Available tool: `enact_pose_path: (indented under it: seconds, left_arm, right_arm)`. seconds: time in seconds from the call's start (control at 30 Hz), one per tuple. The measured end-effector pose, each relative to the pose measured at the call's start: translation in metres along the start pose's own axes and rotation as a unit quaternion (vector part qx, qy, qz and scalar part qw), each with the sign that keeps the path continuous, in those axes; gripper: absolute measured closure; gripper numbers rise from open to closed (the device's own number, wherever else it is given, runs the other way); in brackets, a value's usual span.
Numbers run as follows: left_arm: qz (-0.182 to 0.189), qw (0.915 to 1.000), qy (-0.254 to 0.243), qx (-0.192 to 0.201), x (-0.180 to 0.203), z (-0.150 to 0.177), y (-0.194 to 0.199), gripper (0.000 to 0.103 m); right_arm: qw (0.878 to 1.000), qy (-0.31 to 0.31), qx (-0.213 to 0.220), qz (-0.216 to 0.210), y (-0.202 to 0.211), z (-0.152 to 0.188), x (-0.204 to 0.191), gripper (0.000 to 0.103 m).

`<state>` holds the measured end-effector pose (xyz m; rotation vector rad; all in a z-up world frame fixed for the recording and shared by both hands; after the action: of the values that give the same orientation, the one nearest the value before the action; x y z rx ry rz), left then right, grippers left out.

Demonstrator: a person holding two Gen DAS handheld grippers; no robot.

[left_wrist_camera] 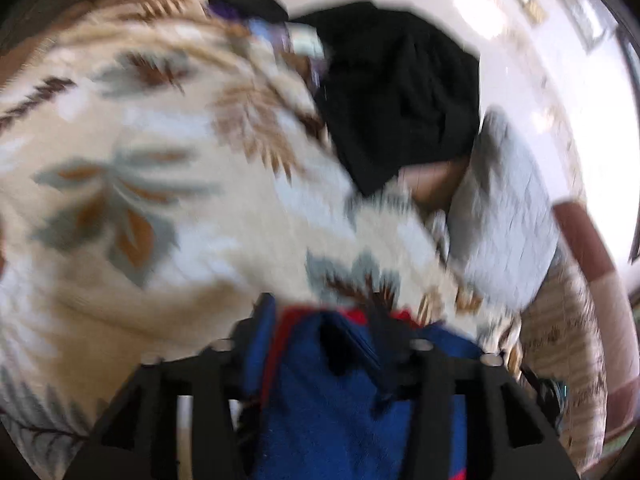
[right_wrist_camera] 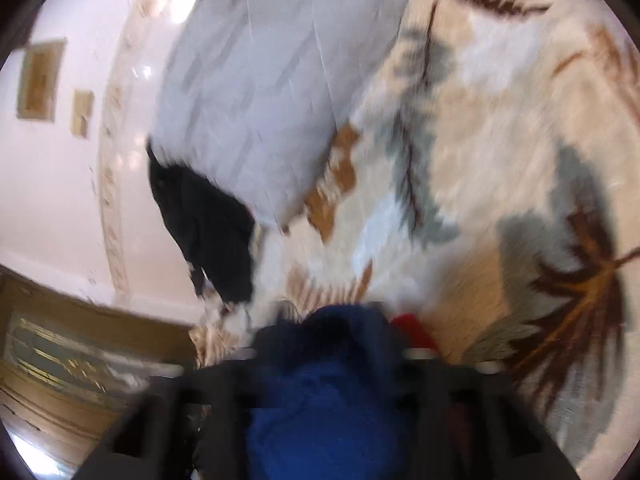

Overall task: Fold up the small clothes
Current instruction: 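Fold the hem over the sweater body with both grippers, then lower the folded hem flat and open both grippers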

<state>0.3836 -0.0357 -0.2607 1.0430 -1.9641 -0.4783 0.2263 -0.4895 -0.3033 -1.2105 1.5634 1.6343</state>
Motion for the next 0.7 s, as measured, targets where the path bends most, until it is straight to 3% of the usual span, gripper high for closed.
enact_pose_path:
  seconds: [0.07,0.17,0.33,0.43,0.53,0.57,0.67,0.7]
  left_arm:
    - [-0.008,0.9998,0.002,0.019,-0.002,-0.003,0.016,0.051]
    - [0.0,0.9997,-0.016,0.015,0.006,0.003,0.025,0.051]
    - [-0.004,0.9964,-0.074,-0.042,0.035,0.036,0.011,0.05]
    - [-0.044,0.9882,-0.12,-0.085,0.043,0.062,-0.006,0.049]
    - [-0.127,0.9729,-0.159,-0.11,0.032,0.081,-0.015,0.049]
    - [-0.138,0.9706,-0.16,-0.116,0.027,0.085,-0.015,0.049]
    - [-0.128,0.9747,-0.14,-0.118,0.016,0.095,-0.006,0.045]
    - [-0.127,0.975,-0.139,-0.118,0.014,0.098,-0.003,0.044]
  right_arm:
    - [0.999,0.04,0.018,-0.006,0.015,0.007,-0.014,0.02]
    - [0.994,0.106,-0.009,0.003,0.014,0.036,-0.035,0.022]
    - [0.978,0.192,-0.061,0.055,-0.01,0.091,-0.049,0.04]
    - [0.964,0.232,-0.076,0.104,-0.024,0.112,-0.044,0.044]
    - [0.949,0.249,-0.084,0.176,-0.033,0.121,-0.023,0.047]
    - [0.944,0.251,-0.087,0.194,-0.032,0.122,-0.016,0.047]
    - [0.929,0.259,-0.102,0.242,-0.028,0.122,0.005,0.057]
    - [0.925,0.266,-0.104,0.25,-0.023,0.123,0.011,0.066]
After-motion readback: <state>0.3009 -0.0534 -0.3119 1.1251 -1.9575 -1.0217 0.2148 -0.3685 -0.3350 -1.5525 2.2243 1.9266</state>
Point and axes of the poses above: each gripper's, at about its wrist camera, not at the fingertips, and y roughly against the way its jaws point, x to its right, z to its underside, the point moved 5 cm from there along -y, roughly the way its jaws point, and after that the axes turned 11 degrees about -y, right-handed, at the moved point
